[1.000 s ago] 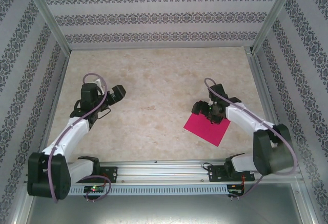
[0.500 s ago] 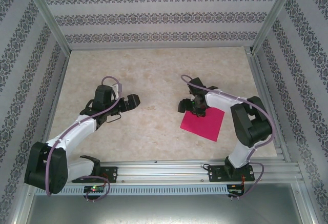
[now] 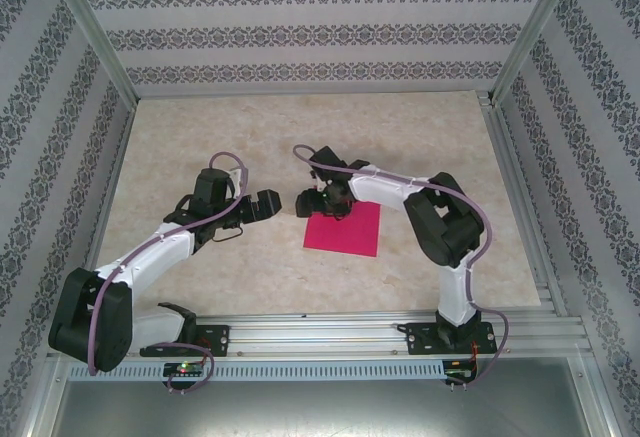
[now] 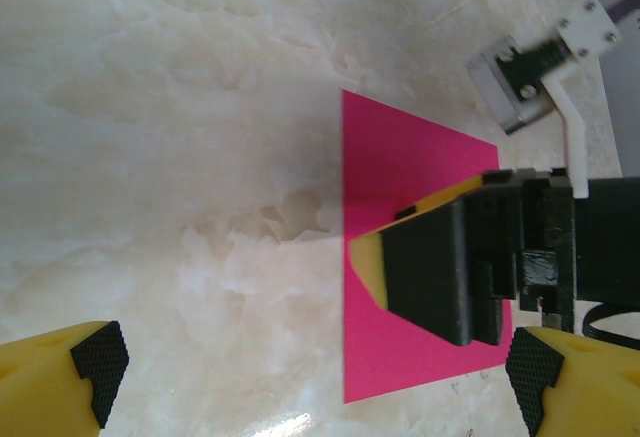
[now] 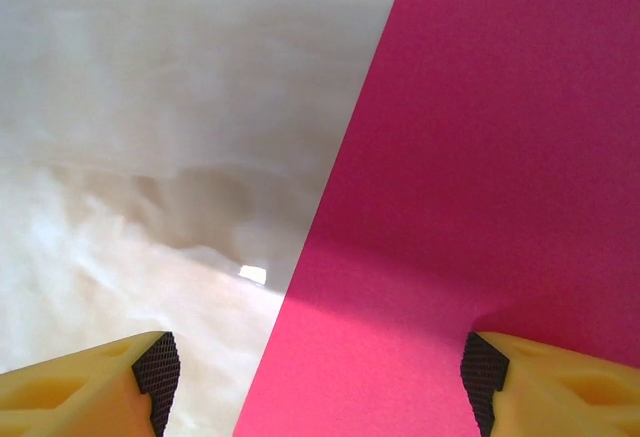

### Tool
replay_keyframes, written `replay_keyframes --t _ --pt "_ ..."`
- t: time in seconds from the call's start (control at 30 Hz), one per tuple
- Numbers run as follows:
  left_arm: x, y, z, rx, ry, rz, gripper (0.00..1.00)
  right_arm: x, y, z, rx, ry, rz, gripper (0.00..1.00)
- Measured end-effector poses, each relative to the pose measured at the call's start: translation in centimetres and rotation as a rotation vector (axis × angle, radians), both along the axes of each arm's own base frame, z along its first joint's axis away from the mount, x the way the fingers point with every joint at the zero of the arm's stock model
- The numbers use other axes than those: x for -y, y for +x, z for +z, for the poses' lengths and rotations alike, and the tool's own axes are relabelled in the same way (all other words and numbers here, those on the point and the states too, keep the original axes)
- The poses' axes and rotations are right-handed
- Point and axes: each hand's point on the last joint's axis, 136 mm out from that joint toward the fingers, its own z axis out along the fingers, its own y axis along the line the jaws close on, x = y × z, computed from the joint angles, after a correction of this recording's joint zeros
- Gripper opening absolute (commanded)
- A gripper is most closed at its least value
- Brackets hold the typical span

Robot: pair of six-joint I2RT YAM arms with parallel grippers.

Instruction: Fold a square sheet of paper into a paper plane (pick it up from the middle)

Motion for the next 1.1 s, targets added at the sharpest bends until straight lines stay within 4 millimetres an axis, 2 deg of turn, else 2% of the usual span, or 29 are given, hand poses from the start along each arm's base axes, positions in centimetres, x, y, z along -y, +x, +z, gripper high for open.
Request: replay_keyframes --t 0.17,0.33,0.43,0.53,0.6,0.7,0.87,1.0,1.1 --pt "-0.5 0.3 0.2 0.019 0.021 0.026 1.0 -2.5 -0.3 0.4 -0.002 0.06 0.126 0.76" --pt "-2.1 0.4 1.8 0.095 0.057 0.101 1.0 -3.1 -1.3 1.2 0.002 0.054 0.18 0.76" --pt "-2.8 0.4 2.3 0.124 0.073 0.136 1.0 -2.1 -1.4 2.9 0.05 0.029 0.151 0.76" --pt "-3.1 0.4 2.2 0.126 0.083 0.148 1.0 -0.1 -0.8 5.0 0.122 -0.027 0.065 0.78" --pt "-3.2 0.4 2.0 0.124 0.088 0.151 1.0 1.2 -0.4 5.6 0.149 -0.074 0.005 0.79" --pt "-3.2 0.4 1.7 0.117 0.092 0.153 1.0 3.0 0.0 4.7 0.151 -0.161 -0.069 0.81" --pt "-3.2 0.4 1.3 0.104 0.098 0.152 1.0 5.3 -0.7 1.4 0.083 -0.303 -0.124 0.84" --pt "-3.2 0.4 1.3 0.104 0.098 0.152 1.0 5.7 -1.1 0.1 0.048 -0.359 -0.127 0.88" --pt "-3.2 0.4 1.3 0.104 0.099 0.152 1.0 5.0 -1.1 -0.1 0.047 -0.366 -0.115 0.93"
